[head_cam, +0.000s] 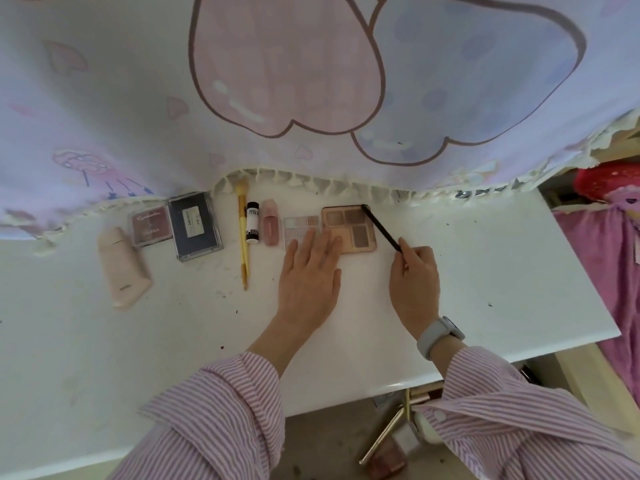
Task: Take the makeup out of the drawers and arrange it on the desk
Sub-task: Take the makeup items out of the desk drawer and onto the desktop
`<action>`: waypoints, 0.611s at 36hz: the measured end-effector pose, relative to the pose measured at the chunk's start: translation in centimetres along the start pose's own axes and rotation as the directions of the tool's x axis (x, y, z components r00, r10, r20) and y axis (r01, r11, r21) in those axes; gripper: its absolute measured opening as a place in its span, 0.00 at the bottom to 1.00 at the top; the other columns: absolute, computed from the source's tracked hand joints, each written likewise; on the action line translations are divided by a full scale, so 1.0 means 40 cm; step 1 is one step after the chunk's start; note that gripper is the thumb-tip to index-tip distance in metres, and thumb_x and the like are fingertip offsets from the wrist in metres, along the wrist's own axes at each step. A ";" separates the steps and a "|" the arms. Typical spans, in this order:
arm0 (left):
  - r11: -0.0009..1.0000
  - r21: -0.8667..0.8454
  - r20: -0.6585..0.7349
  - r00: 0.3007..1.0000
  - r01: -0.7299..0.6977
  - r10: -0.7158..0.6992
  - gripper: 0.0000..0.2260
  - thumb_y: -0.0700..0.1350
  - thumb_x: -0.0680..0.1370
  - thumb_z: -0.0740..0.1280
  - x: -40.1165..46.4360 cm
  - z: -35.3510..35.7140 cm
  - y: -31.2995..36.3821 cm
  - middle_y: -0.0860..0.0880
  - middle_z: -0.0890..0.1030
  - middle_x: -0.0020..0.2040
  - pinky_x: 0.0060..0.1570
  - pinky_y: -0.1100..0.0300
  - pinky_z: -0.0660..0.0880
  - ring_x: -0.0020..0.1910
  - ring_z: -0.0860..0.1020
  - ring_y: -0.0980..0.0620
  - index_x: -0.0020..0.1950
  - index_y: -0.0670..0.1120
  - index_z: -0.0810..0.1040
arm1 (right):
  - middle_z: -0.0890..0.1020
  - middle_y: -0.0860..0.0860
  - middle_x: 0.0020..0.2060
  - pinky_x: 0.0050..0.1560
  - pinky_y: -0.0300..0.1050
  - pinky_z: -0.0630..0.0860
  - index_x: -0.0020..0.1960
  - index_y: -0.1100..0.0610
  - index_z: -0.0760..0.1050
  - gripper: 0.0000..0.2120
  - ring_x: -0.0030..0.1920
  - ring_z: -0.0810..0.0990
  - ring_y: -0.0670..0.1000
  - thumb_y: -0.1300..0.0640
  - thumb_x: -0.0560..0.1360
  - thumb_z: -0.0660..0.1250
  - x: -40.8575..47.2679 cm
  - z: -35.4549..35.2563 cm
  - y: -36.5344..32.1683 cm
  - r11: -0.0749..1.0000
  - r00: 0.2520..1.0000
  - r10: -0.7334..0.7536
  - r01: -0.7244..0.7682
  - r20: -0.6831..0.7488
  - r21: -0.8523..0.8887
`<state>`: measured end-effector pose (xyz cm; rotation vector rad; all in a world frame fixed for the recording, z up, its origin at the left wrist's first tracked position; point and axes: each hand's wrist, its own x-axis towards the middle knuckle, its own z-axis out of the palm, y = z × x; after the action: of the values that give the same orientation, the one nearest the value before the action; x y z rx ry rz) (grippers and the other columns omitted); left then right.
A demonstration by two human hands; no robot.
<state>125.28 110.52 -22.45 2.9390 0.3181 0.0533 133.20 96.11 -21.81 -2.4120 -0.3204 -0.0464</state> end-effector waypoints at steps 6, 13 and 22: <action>0.997 0.036 0.026 0.997 0.068 -0.069 0.25 0.51 0.77 0.50 0.014 0.002 0.022 0.42 0.70 0.69 0.65 0.41 0.63 0.68 0.68 0.40 0.69 0.41 0.69 | 0.76 0.61 0.48 0.46 0.55 0.71 0.64 0.62 0.74 0.16 0.50 0.73 0.62 0.60 0.78 0.60 -0.004 -0.001 0.010 0.975 0.997 0.070 -0.063 0.029 -0.212; 0.996 -0.017 0.061 0.994 0.090 -0.089 0.26 0.51 0.81 0.50 0.003 0.000 0.031 0.43 0.53 0.76 0.72 0.47 0.43 0.76 0.50 0.44 0.76 0.42 0.52 | 0.76 0.60 0.47 0.42 0.51 0.67 0.62 0.61 0.74 0.17 0.47 0.73 0.62 0.57 0.75 0.61 -0.016 0.004 -0.010 0.939 0.981 -0.131 0.169 0.145 -0.298; 0.933 -0.359 -0.194 0.977 0.017 -0.093 0.17 0.44 0.77 0.56 -0.193 -0.049 0.095 0.42 0.73 0.66 0.66 0.49 0.64 0.69 0.67 0.45 0.64 0.42 0.73 | 0.75 0.61 0.59 0.60 0.53 0.70 0.66 0.64 0.69 0.22 0.59 0.72 0.60 0.56 0.77 0.51 -0.117 -0.061 0.025 0.976 0.963 -0.177 0.198 0.202 -0.087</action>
<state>118.41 105.56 -19.93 2.5651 0.3767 0.3732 129.02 92.78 -21.17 -2.4889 -0.6511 0.0882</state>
